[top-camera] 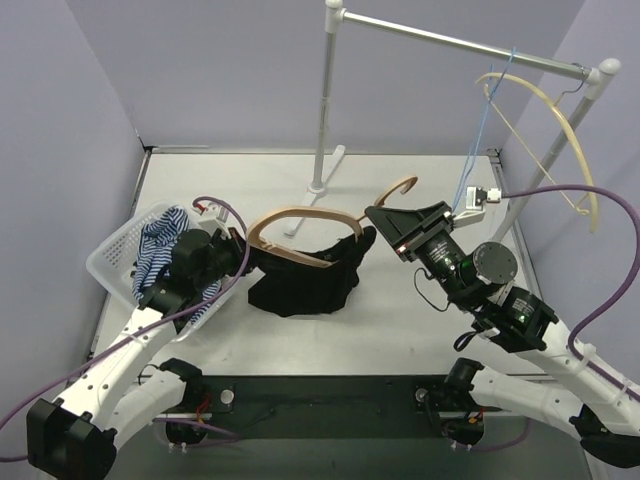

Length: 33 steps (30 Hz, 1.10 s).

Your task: Remove the tank top from the hanger

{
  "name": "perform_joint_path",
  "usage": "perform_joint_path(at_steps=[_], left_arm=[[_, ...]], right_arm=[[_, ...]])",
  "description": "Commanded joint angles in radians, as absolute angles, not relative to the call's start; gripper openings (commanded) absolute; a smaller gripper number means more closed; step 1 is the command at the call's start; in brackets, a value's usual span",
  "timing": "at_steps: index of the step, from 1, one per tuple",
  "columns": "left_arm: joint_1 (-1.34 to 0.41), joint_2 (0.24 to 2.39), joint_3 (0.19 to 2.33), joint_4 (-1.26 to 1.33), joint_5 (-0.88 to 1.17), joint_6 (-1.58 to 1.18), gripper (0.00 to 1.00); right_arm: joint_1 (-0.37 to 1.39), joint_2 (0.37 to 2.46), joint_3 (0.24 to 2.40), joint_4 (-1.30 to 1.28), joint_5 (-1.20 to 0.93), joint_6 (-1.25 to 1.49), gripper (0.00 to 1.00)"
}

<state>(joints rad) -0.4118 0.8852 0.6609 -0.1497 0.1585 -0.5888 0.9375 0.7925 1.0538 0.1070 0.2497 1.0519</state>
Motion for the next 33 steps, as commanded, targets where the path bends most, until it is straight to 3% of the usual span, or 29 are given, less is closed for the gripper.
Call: perform_joint_path(at_steps=[1, 6, 12, 22, 33], left_arm=[[-0.457, 0.907, 0.672, -0.091, 0.124, -0.601, 0.0], [-0.509, 0.96, 0.656, -0.026, 0.161, -0.615, 0.0], [-0.577, 1.015, 0.661, -0.014, 0.14, -0.621, 0.0], [-0.577, 1.061, 0.752, -0.07, 0.043, -0.56, 0.0], [-0.578, 1.192, 0.848, -0.081, 0.028, -0.519, 0.0]], right_arm=[[0.945, 0.73, 0.907, 0.368, 0.301, 1.158, 0.0], [1.017, 0.765, 0.815, 0.524, 0.408, 1.198, 0.0], [1.022, 0.859, 0.822, 0.701, 0.373, 1.216, 0.0], [0.999, 0.715, 0.799, 0.341, 0.192, 1.295, 0.0], [0.976, 0.67, 0.885, 0.117, -0.213, 1.164, 0.0]])
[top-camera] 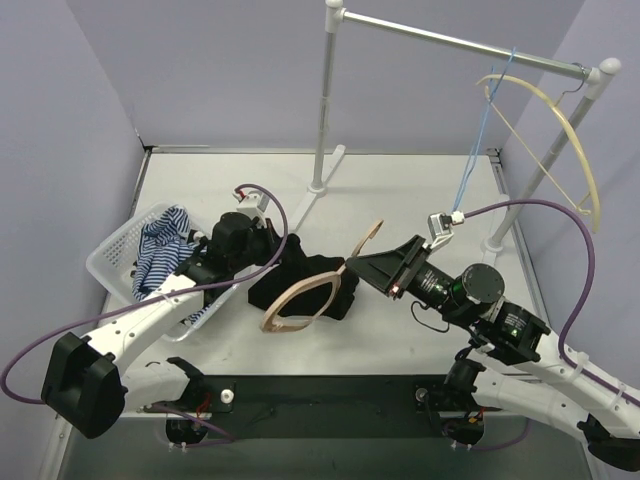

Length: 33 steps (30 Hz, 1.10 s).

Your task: Remove the tank top from the hanger

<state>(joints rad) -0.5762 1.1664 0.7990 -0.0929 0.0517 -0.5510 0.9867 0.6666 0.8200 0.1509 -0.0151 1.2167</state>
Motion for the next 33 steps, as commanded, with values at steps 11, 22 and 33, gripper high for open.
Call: perform_joint_path(at_steps=[11, 22, 33], left_arm=[[-0.584, 1.171, 0.833, -0.06, 0.11, -0.456, 0.01], [-0.601, 1.181, 0.85, -0.046, 0.146, -0.446, 0.0], [-0.701, 1.261, 0.936, -0.235, 0.045, -0.336, 0.85]], right_arm=[[0.971, 0.609, 0.816, 0.372, -0.137, 1.221, 0.0], [0.971, 0.715, 0.834, 0.648, -0.071, 1.352, 0.0], [0.971, 0.58, 0.965, 0.347, -0.121, 0.991, 0.0]])
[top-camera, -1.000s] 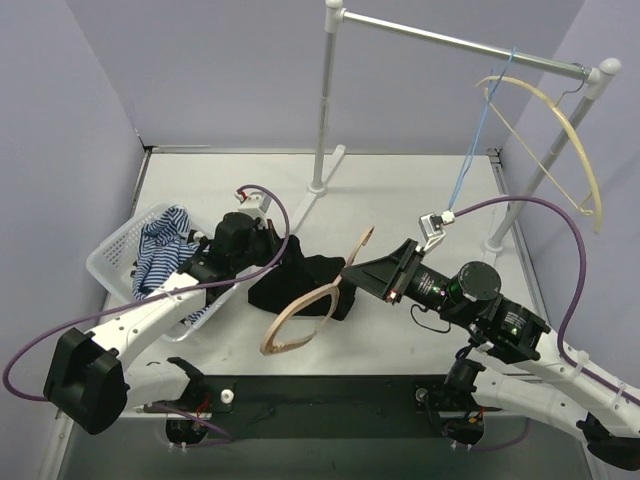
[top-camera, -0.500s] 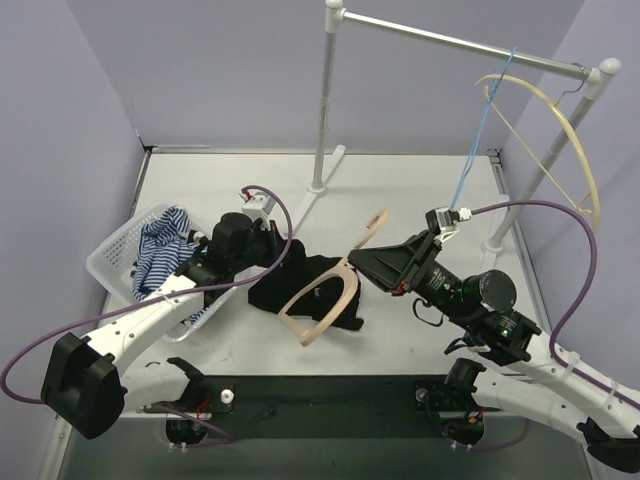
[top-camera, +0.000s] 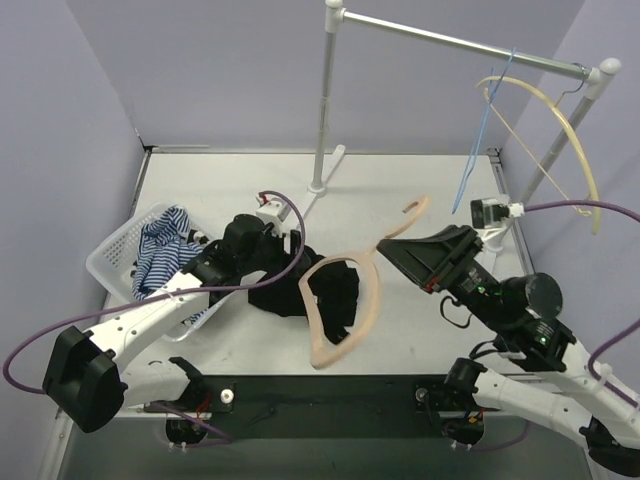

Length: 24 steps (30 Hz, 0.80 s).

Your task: Remove the tank top from the hanger

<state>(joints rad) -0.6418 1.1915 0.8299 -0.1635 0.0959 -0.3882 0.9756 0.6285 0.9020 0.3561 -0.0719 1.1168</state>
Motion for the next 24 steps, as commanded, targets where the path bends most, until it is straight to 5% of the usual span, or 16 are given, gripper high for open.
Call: perform_joint_path(at_steps=[1, 3, 18, 22, 23, 24], left_arm=[[-0.713, 1.279, 0.948, -0.254, 0.043, -0.334, 0.89], [-0.761, 1.337, 0.977, -0.265, 0.025, -0.328, 0.97], [-0.925, 1.77, 1.146, -0.422, -0.14, -0.379, 0.95], [-0.925, 1.818, 1.082, -0.381, -0.146, -0.411, 0.67], [-0.925, 1.819, 1.072, -0.374, -0.152, -0.416, 0.4], [-0.927, 1.813, 1.065, -0.376, -0.161, -0.423, 0.29]], right_arm=[[0.971, 0.575, 0.969, 0.339, -0.144, 0.971, 0.0], [0.973, 0.577, 0.997, 0.318, -0.221, 0.947, 0.0], [0.973, 0.535, 1.061, 0.21, -0.311, 0.844, 0.0], [0.974, 0.531, 1.074, 0.198, -0.305, 0.833, 0.0], [0.974, 0.528, 1.069, 0.198, -0.305, 0.831, 0.0], [0.974, 0.525, 1.065, 0.198, -0.302, 0.836, 0.0]])
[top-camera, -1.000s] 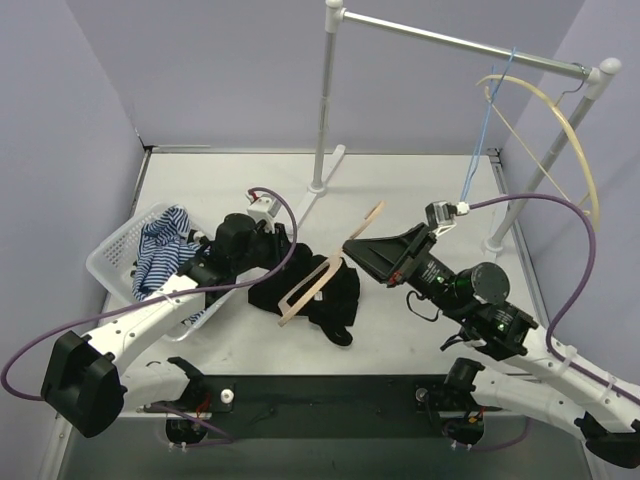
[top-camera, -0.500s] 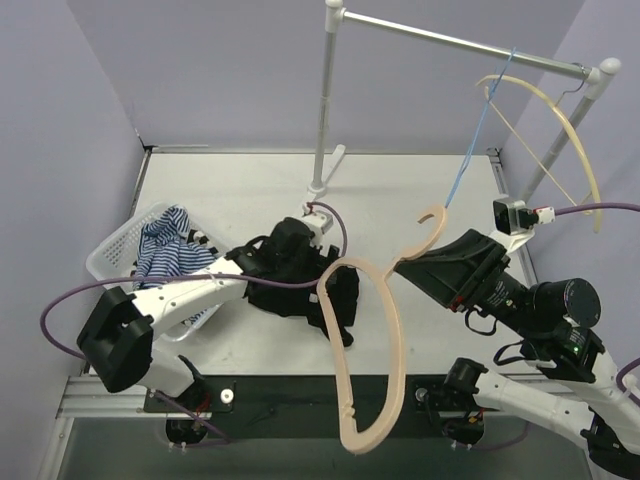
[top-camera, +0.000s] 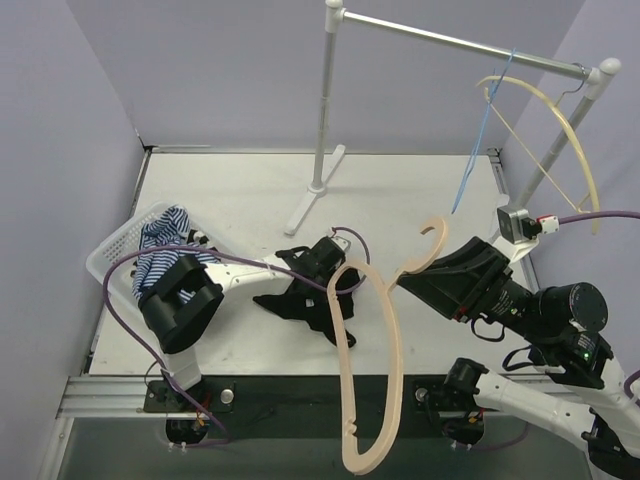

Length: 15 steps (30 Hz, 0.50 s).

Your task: Remove the tank top from the hanger

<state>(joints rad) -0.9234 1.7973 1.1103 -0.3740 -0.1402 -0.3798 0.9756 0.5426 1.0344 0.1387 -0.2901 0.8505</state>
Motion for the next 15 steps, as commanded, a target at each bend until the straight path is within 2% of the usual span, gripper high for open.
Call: perform_joint_path(at_steps=[1, 2, 4, 8, 12, 15], left_arm=[[-0.927, 1.801, 1.06, -0.379, -0.17, -0.437, 0.21], [-0.927, 1.758, 1.058, -0.383, -0.195, -0.439, 0.09], [-0.925, 1.697, 1.065, -0.403, -0.224, -0.443, 0.0], [-0.907, 1.498, 1.14, -0.491, -0.34, -0.408, 0.0], [-0.865, 1.361, 1.242, -0.627, -0.542, -0.374, 0.0], [-0.812, 1.249, 1.285, -0.659, -0.581, -0.336, 0.0]], right_arm=[[0.974, 0.523, 1.06, 0.198, -0.298, 0.838, 0.0], [0.974, 0.519, 1.049, 0.196, -0.29, 0.839, 0.0], [0.974, 0.515, 1.04, 0.196, -0.288, 0.844, 0.0], [0.974, 0.503, 1.005, 0.218, -0.301, 0.848, 0.0], [0.973, 0.463, 0.957, 0.229, -0.273, 0.844, 0.0], [0.974, 0.449, 0.951, 0.222, -0.259, 0.822, 0.0]])
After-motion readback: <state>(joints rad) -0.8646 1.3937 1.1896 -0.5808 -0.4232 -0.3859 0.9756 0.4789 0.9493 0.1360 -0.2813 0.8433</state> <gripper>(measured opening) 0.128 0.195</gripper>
